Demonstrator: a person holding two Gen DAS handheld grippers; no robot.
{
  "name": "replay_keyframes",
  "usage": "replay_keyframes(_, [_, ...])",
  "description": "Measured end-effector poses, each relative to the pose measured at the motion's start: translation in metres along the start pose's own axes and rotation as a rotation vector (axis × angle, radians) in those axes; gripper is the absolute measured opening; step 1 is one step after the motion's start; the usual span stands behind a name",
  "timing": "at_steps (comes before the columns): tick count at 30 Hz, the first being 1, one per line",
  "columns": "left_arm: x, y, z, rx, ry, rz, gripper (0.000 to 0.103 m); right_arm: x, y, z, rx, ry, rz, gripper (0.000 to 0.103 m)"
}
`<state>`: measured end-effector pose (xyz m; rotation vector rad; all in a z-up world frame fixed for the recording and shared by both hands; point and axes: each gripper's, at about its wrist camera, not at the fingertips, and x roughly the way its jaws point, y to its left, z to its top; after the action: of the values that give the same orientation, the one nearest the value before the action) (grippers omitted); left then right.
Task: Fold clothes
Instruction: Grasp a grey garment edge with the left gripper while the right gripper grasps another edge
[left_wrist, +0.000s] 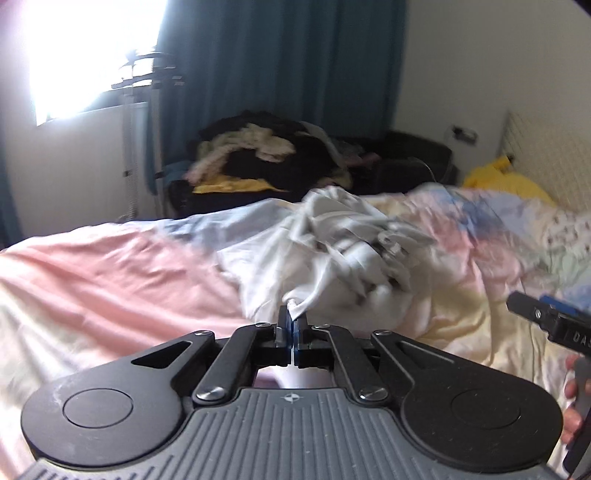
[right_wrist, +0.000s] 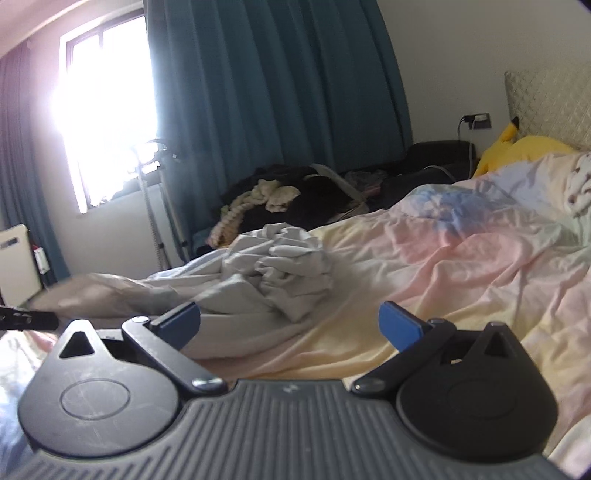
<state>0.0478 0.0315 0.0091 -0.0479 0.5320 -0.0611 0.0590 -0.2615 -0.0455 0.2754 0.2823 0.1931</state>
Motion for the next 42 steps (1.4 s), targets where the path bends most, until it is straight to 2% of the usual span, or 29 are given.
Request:
replay_keyframes(2, [-0.004, 0.010, -0.006, -0.064, 0.011, -0.008, 0.002, 0.004, 0.002, -0.001, 0.004, 0.014, 0.012, 0.103])
replay_keyframes(4, [-0.003, 0.013, -0.007, -0.131, 0.015, -0.056, 0.004, 0.010, 0.003, -0.001, 0.008, 0.031, 0.014, 0.103])
replay_keyframes(6, [0.002, 0.003, -0.004, -0.094, -0.006, -0.073, 0.006, 0.027, -0.002, -0.001, 0.028, 0.061, 0.017, 0.102])
replay_keyframes(8, [0.006, -0.006, -0.002, -0.041, -0.022, -0.084, 0.024, 0.050, -0.009, -0.001, 0.055, 0.097, 0.019, 0.097])
replay_keyframes(9, [0.010, -0.009, -0.003, -0.033, -0.019, -0.086, 0.048, 0.061, -0.013, -0.001, 0.069, 0.116, 0.020, 0.094])
replay_keyframes(10, [0.015, -0.012, -0.004, -0.030, -0.016, -0.087, 0.065, 0.072, -0.017, -0.001, 0.082, 0.134, 0.021, 0.088])
replay_keyframes(11, [0.019, -0.015, -0.005, -0.026, -0.013, -0.087, 0.065, 0.083, -0.021, 0.000, 0.096, 0.152, 0.022, 0.082])
replay_keyframes(14, [0.030, -0.023, -0.014, 0.006, 0.010, -0.115, 0.065, 0.114, -0.026, -0.003, 0.130, 0.180, 0.033, 0.074])
replay_keyframes(18, [0.056, -0.026, -0.027, 0.054, 0.052, -0.055, 0.068, 0.153, -0.034, -0.003, 0.177, 0.167, 0.059, 0.074])
replay_keyframes(20, [0.068, -0.023, -0.028, 0.034, 0.094, -0.030, 0.068, 0.174, -0.036, -0.002, 0.200, 0.167, 0.081, 0.066])
replay_keyframes(22, [0.076, -0.019, -0.029, 0.012, 0.110, -0.027, 0.075, 0.190, -0.035, -0.003, 0.206, 0.180, 0.088, 0.064])
replay_keyframes(24, [0.083, -0.018, -0.031, 0.013, 0.132, -0.030, 0.076, 0.206, -0.034, -0.005, 0.211, 0.193, 0.095, 0.060])
replay_keyframes(26, [0.091, -0.021, -0.034, 0.021, 0.155, -0.039, 0.079, 0.219, -0.033, -0.007, 0.216, 0.201, 0.102, 0.043])
replay_keyframes(27, [0.094, -0.022, -0.035, 0.025, 0.165, -0.042, 0.081, 0.220, -0.033, -0.009, 0.217, 0.194, 0.107, 0.039])
replay_keyframes(29, [0.100, -0.027, -0.037, 0.041, 0.186, -0.030, 0.081, 0.220, -0.033, -0.012, 0.218, 0.177, 0.114, 0.017])
replay_keyframes(32, [0.104, -0.030, -0.041, 0.066, 0.182, -0.004, 0.079, 0.202, -0.036, -0.006, 0.208, 0.117, 0.105, 0.010])
replay_keyframes(33, [0.104, -0.029, -0.042, 0.068, 0.180, 0.012, 0.066, 0.195, -0.036, -0.002, 0.204, 0.090, 0.100, 0.010])
replay_keyframes(34, [0.104, -0.028, -0.042, 0.070, 0.178, 0.028, 0.047, 0.187, -0.035, 0.004, 0.201, 0.066, 0.095, 0.009])
replay_keyframes(35, [0.104, -0.026, -0.042, 0.060, 0.178, 0.046, 0.040, 0.179, -0.035, 0.009, 0.200, 0.041, 0.089, 0.009])
replay_keyframes(37, [0.098, -0.017, -0.039, 0.008, 0.161, 0.055, 0.019, 0.159, -0.035, 0.020, 0.211, -0.006, 0.086, 0.009])
replay_keyframes(39, [0.088, -0.009, -0.032, -0.044, 0.128, 0.070, 0.013, 0.142, -0.038, 0.031, 0.226, -0.047, 0.087, 0.009])
replay_keyframes(42, [0.070, 0.009, -0.023, -0.131, 0.068, 0.111, 0.011, 0.109, -0.042, 0.046, 0.256, -0.093, 0.086, 0.009])
